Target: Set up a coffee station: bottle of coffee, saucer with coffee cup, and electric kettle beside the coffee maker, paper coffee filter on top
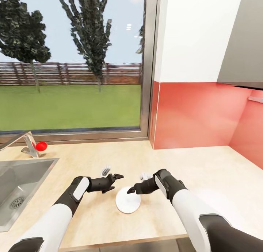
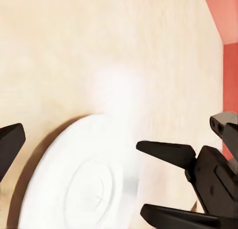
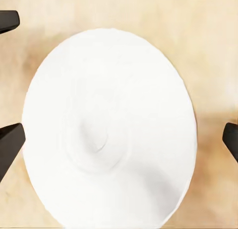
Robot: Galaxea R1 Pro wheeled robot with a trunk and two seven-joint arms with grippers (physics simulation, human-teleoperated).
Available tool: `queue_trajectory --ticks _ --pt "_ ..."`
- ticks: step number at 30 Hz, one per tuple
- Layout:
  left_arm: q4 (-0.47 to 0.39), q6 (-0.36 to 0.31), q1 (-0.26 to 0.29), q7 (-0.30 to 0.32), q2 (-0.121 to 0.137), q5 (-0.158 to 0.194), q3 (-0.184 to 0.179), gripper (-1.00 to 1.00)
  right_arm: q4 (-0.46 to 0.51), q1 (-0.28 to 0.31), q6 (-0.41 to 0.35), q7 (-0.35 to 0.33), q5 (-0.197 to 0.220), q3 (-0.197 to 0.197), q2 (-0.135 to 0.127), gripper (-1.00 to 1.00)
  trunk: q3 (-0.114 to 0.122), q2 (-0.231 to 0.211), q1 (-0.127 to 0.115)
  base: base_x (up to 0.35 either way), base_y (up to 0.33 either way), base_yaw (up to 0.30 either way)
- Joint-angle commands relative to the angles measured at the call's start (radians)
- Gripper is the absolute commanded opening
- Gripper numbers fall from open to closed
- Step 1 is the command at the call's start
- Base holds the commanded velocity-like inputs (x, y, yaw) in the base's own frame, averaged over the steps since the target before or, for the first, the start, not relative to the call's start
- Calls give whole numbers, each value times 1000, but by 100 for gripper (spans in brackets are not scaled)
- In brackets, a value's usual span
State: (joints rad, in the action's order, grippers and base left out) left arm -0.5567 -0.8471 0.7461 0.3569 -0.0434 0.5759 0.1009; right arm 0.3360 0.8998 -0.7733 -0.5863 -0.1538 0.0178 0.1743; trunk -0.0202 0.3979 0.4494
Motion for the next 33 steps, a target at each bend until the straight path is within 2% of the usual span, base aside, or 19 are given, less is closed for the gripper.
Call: queue_trajectory --ticks 1,9,18,33 --pt "0 -9 1 3 -1 -5 8 100 -4 1 -3 -7 -10 2 0 100 -2 2 1 0 0 0" --pt "5 -12 0 5 0 -7 8 100 -23 1 -3 -7 -10 2 0 100 -2 2 1 -134 0 0" --pt "15 -12 -1 7 -2 -7 8 100 -29 1 -3 -7 -10 2 0 100 -2 2 1 -16 0 0" --pt "49 -10 -1 13 -21 -5 6 100 -32 1 -3 -8 -10 2 0 100 -2 2 1 0 0 0"
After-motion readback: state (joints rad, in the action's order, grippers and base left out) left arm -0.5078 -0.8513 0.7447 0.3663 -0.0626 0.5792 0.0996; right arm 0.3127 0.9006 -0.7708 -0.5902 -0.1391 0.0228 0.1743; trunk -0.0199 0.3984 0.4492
